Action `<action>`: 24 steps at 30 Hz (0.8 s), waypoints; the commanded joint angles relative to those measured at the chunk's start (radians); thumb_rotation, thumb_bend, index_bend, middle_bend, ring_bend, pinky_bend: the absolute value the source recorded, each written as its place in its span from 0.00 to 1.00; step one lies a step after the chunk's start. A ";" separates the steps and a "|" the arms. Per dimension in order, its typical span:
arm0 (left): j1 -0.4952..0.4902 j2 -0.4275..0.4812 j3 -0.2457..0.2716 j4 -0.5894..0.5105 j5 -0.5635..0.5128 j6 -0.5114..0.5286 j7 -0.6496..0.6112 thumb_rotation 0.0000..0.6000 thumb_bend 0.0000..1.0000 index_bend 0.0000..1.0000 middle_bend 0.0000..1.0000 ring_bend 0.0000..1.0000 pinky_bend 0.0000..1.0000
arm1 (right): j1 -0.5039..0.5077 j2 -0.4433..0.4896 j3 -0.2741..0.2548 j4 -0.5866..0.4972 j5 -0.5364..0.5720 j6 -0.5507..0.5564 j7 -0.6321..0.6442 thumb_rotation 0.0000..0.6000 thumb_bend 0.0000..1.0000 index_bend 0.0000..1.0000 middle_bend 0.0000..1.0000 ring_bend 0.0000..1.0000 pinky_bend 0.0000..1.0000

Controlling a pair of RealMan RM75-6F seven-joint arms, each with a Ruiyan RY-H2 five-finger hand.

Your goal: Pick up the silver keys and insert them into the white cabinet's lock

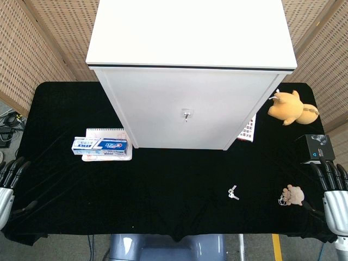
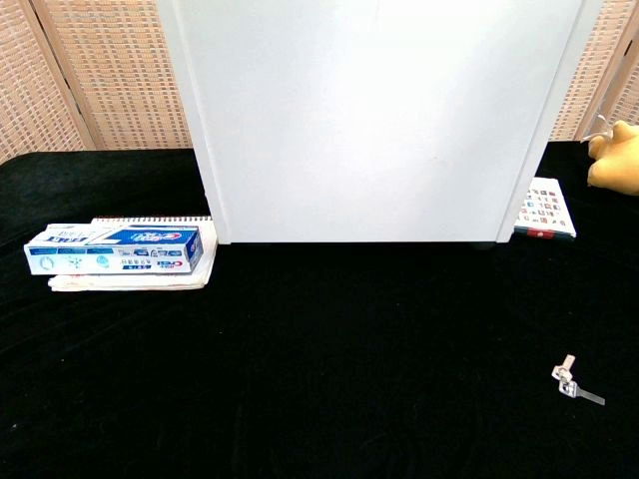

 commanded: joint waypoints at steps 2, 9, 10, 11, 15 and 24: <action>-0.001 0.000 -0.001 0.001 -0.003 -0.002 -0.001 1.00 0.00 0.00 0.00 0.00 0.00 | 0.002 -0.002 -0.001 0.002 0.001 -0.005 -0.004 1.00 0.00 0.00 0.00 0.00 0.00; -0.003 -0.002 0.001 -0.001 -0.011 -0.014 -0.003 1.00 0.00 0.00 0.00 0.00 0.00 | 0.011 -0.014 0.002 0.012 0.006 -0.019 -0.024 1.00 0.00 0.02 0.31 0.23 0.02; -0.004 -0.001 0.000 -0.003 -0.013 -0.016 -0.004 1.00 0.00 0.00 0.00 0.00 0.00 | 0.015 -0.022 0.009 0.017 0.008 -0.019 -0.032 1.00 0.00 0.04 0.48 0.40 0.11; -0.006 -0.001 -0.002 -0.004 -0.015 -0.018 -0.005 1.00 0.00 0.00 0.00 0.00 0.00 | 0.024 -0.033 0.014 0.024 0.010 -0.028 -0.042 1.00 0.00 0.08 0.59 0.54 0.28; -0.016 -0.004 -0.011 -0.008 -0.024 -0.031 0.003 1.00 0.00 0.00 0.00 0.00 0.00 | 0.080 -0.082 0.026 0.100 -0.033 -0.066 -0.073 1.00 0.00 0.18 0.80 0.76 0.84; -0.042 -0.019 -0.031 -0.013 -0.065 -0.078 0.040 1.00 0.00 0.00 0.00 0.00 0.00 | 0.262 -0.125 -0.030 0.216 -0.147 -0.320 -0.031 1.00 0.19 0.32 0.92 0.91 1.00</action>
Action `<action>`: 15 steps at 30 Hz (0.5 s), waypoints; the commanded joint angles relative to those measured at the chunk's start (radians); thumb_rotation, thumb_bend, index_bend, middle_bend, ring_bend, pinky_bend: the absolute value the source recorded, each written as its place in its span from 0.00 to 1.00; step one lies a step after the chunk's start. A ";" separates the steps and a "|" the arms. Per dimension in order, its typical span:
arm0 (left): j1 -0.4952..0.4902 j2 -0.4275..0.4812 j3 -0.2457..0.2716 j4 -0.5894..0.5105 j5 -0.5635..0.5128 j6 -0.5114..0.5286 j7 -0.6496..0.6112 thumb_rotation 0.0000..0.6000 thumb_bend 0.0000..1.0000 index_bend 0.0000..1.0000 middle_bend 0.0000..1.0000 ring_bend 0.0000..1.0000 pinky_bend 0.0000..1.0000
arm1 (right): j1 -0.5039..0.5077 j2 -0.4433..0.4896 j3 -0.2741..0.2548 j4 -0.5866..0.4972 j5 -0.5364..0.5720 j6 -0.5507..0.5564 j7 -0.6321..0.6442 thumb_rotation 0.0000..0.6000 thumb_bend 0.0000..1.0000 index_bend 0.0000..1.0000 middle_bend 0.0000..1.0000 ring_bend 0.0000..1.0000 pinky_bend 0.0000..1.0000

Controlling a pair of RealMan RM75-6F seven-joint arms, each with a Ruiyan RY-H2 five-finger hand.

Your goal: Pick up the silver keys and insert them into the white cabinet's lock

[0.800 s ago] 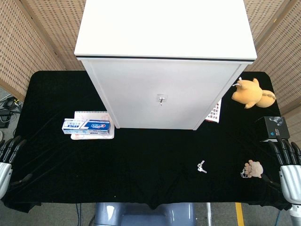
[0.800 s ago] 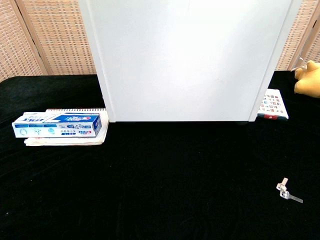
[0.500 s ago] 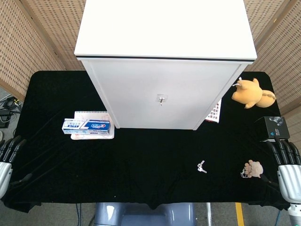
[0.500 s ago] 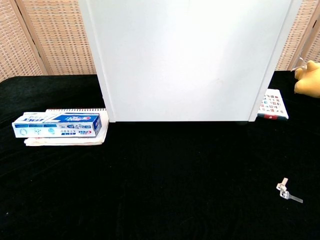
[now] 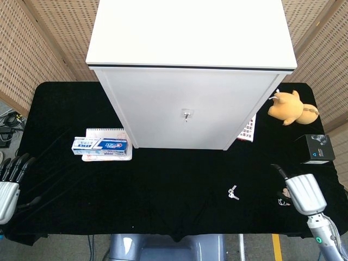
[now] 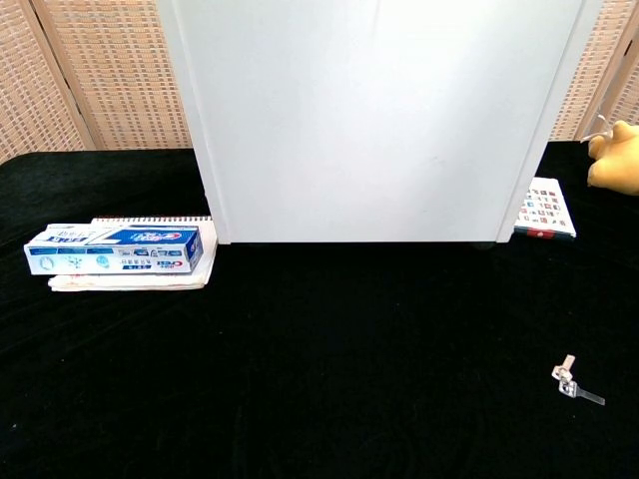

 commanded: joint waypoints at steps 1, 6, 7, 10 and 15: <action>-0.007 -0.004 -0.008 -0.001 -0.016 -0.011 0.009 1.00 0.00 0.00 0.00 0.00 0.00 | 0.095 -0.016 -0.031 0.022 -0.041 -0.133 0.038 1.00 0.21 0.33 0.92 0.91 1.00; -0.015 -0.010 -0.016 0.003 -0.046 -0.034 0.018 1.00 0.00 0.00 0.00 0.00 0.00 | 0.171 -0.047 -0.043 0.041 -0.059 -0.239 0.019 1.00 0.29 0.38 0.93 0.91 1.00; -0.017 -0.011 -0.017 0.004 -0.051 -0.038 0.020 1.00 0.00 0.00 0.00 0.00 0.00 | 0.184 -0.055 -0.044 0.043 -0.056 -0.263 0.004 1.00 0.31 0.40 0.93 0.91 1.00; -0.021 -0.015 -0.019 0.007 -0.062 -0.047 0.028 1.00 0.00 0.00 0.00 0.00 0.00 | 0.216 -0.078 -0.053 0.041 -0.055 -0.323 -0.039 1.00 0.35 0.47 0.93 0.91 1.00; -0.026 -0.023 -0.021 0.011 -0.078 -0.061 0.041 1.00 0.00 0.00 0.00 0.00 0.00 | 0.253 -0.117 -0.072 0.046 -0.054 -0.394 -0.095 1.00 0.41 0.50 0.93 0.91 1.00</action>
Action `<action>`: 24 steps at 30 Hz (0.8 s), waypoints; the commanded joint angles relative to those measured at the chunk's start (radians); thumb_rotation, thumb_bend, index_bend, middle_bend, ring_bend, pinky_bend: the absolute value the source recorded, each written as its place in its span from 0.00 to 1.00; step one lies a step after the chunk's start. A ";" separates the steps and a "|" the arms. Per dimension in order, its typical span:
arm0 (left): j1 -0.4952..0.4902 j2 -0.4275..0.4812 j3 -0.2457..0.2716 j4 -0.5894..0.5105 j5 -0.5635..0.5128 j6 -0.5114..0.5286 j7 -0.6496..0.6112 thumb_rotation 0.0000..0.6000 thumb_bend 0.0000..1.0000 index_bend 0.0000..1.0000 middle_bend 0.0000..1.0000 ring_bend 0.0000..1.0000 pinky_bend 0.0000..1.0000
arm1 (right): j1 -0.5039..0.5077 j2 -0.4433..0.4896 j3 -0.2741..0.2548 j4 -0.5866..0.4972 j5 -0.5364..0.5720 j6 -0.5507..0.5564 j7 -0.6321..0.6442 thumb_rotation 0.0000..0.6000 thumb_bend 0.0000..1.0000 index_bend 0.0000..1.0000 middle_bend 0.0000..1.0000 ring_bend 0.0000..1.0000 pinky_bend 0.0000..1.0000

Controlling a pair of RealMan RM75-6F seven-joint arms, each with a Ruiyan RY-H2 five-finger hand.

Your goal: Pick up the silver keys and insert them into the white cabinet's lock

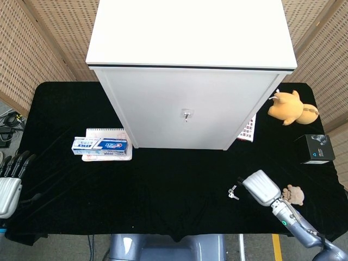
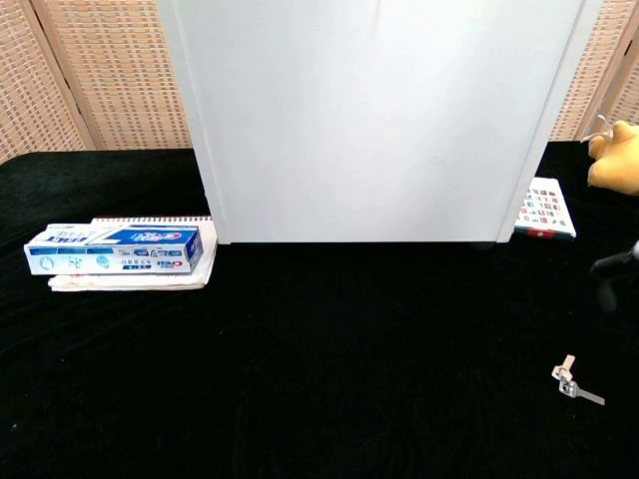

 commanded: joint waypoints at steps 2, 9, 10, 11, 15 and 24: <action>-0.003 -0.005 0.000 0.003 -0.011 -0.009 0.006 1.00 0.00 0.00 0.00 0.00 0.00 | 0.035 -0.043 -0.021 0.018 0.002 -0.055 -0.040 1.00 0.43 0.50 0.93 0.91 1.00; -0.006 -0.009 -0.001 0.007 -0.021 -0.015 0.012 1.00 0.00 0.00 0.00 0.00 0.00 | 0.059 -0.089 -0.039 0.059 0.000 -0.074 -0.065 1.00 0.49 0.50 0.93 0.91 1.00; -0.007 -0.010 -0.001 0.007 -0.022 -0.017 0.012 1.00 0.00 0.00 0.00 0.00 0.00 | 0.061 -0.093 -0.042 0.063 0.000 -0.074 -0.066 1.00 0.50 0.50 0.93 0.91 1.00; -0.007 -0.010 0.000 0.008 -0.023 -0.018 0.012 1.00 0.00 0.00 0.00 0.00 0.00 | 0.064 -0.097 -0.044 0.066 0.000 -0.075 -0.067 1.00 0.50 0.50 0.93 0.91 1.00; -0.009 -0.011 0.001 0.009 -0.024 -0.022 0.012 1.00 0.00 0.00 0.00 0.00 0.00 | 0.068 -0.110 -0.053 0.072 0.004 -0.081 -0.077 1.00 0.51 0.51 0.92 0.91 1.00; -0.006 -0.011 0.005 0.016 -0.026 -0.017 0.005 1.00 0.00 0.00 0.00 0.00 0.00 | 0.082 -0.158 -0.061 0.103 0.019 -0.092 -0.114 1.00 0.51 0.53 0.92 0.91 1.00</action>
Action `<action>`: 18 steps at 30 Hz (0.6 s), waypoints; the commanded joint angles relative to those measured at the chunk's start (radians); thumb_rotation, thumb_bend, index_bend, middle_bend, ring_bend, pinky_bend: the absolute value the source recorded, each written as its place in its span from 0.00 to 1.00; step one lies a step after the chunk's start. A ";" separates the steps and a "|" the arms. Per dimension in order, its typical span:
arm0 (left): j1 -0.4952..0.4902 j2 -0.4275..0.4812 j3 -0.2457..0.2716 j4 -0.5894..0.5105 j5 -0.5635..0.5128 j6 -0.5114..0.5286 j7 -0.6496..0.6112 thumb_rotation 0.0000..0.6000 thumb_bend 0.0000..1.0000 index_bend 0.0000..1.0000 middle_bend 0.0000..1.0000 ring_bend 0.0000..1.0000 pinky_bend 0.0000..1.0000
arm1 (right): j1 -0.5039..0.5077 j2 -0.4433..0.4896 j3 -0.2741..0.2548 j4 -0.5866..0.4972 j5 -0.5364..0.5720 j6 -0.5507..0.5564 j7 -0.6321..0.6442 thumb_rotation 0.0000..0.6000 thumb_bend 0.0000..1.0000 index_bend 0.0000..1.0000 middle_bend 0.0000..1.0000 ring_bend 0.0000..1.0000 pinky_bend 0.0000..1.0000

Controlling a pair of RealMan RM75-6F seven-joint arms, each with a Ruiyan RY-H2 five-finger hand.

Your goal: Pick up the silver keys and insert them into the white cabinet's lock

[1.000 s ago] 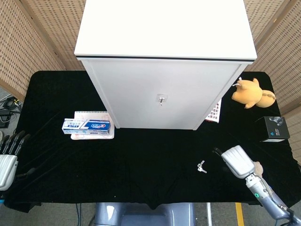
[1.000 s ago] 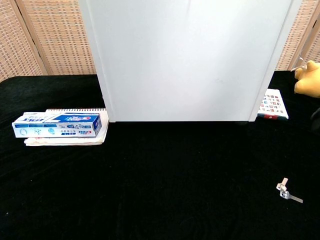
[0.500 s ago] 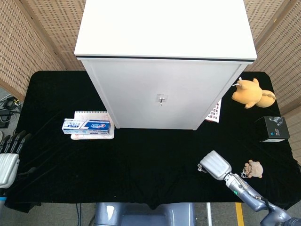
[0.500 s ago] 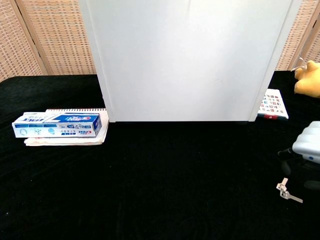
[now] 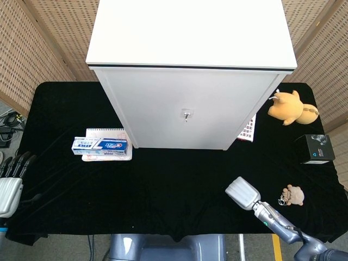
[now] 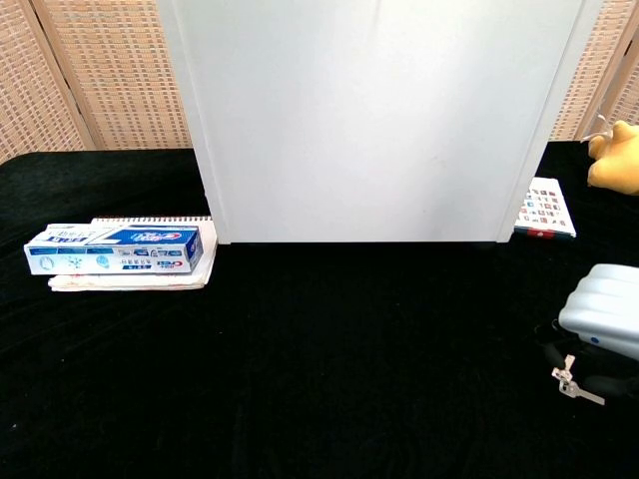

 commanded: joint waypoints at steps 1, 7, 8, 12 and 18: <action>0.001 0.000 0.001 0.002 0.000 0.001 -0.002 1.00 0.00 0.00 0.00 0.00 0.00 | 0.007 -0.013 -0.001 0.013 0.007 -0.008 -0.016 1.00 0.51 0.53 0.92 0.91 1.00; 0.000 0.000 0.001 0.004 -0.001 0.000 -0.005 1.00 0.00 0.00 0.00 0.00 0.00 | 0.016 -0.041 -0.010 0.049 0.017 -0.021 -0.046 1.00 0.51 0.54 0.92 0.91 1.00; -0.001 0.000 0.002 0.004 -0.002 0.000 -0.005 1.00 0.00 0.00 0.00 0.00 0.00 | 0.017 -0.045 -0.012 0.055 0.017 -0.022 -0.050 1.00 0.51 0.54 0.92 0.91 1.00; -0.002 -0.001 0.001 0.005 -0.004 -0.002 -0.004 1.00 0.00 0.00 0.00 0.00 0.00 | 0.021 -0.055 -0.014 0.069 0.023 -0.024 -0.059 1.00 0.52 0.54 0.92 0.91 1.00; -0.002 -0.001 0.001 0.005 -0.005 -0.001 -0.004 1.00 0.00 0.00 0.00 0.00 0.00 | 0.028 -0.062 -0.020 0.082 0.034 -0.030 -0.070 1.00 0.54 0.54 0.92 0.91 1.00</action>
